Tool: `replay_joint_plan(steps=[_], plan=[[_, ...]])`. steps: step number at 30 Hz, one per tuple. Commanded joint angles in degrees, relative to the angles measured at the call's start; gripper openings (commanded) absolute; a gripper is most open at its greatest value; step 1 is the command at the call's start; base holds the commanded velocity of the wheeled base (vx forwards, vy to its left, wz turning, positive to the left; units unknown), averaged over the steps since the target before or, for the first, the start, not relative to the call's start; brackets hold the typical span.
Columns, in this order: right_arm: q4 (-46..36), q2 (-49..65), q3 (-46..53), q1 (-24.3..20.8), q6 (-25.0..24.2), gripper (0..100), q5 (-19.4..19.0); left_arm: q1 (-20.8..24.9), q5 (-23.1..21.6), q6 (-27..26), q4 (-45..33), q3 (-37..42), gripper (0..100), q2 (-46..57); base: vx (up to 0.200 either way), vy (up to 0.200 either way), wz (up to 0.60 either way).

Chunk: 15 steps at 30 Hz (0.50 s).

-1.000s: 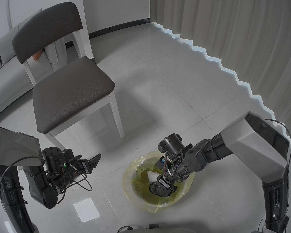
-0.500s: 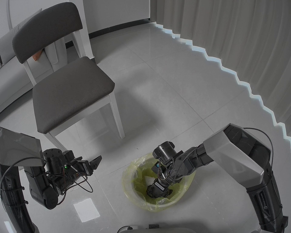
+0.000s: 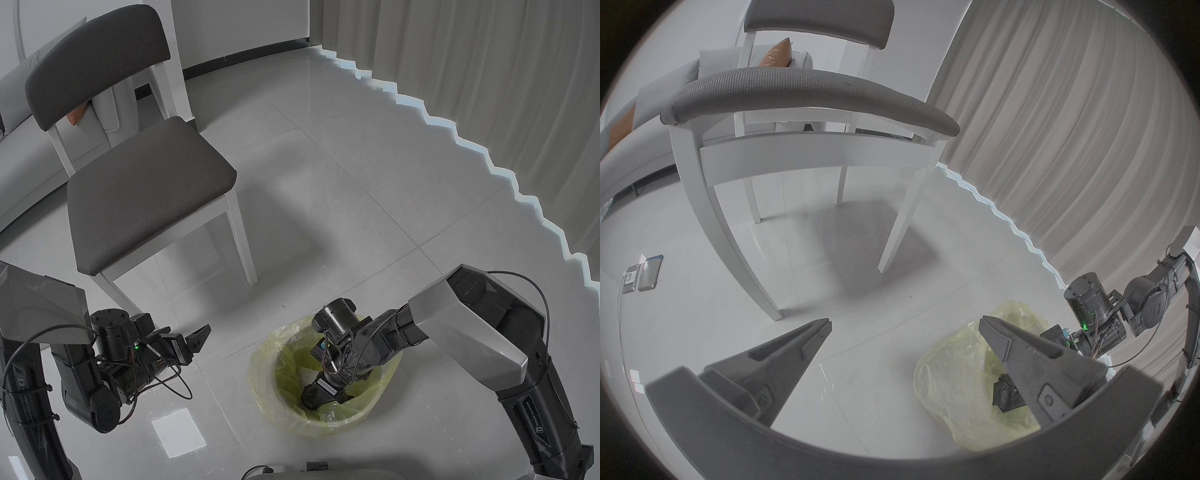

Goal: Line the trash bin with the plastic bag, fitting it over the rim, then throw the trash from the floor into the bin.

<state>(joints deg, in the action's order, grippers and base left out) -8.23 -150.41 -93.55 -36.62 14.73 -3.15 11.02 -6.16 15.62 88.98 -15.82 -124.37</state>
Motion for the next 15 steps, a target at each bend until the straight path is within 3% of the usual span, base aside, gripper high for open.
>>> replay_joint_plan(steps=[1, 3, 4, 15], plan=[[-0.1, -0.1, 0.1, 0.0, 0.2, 0, 0.0, -0.2, 0.0, 0.0, 1.0, 0.1, 100, -0.2, 0.000, 0.000, 0.00], [-0.2, -0.1, 0.4, 0.0, 0.5, 0, 0.0, -0.2, 0.0, 0.0, 1.0, 0.2, 100, -0.2, 0.000, 0.000, 0.00], [-0.2, 0.0, 0.5, 0.0, 0.5, 100, 0.0, -0.2, 0.0, -0.1, 1.0, 0.2, 100, -0.2, 0.000, 0.000, 0.00], [0.3, 3.0, 3.5, 0.0, 0.5, 100, 0.0, 0.1, 0.0, 0.2, 1.0, 1.5, 100, -0.3, 0.000, 0.000, 0.00]])
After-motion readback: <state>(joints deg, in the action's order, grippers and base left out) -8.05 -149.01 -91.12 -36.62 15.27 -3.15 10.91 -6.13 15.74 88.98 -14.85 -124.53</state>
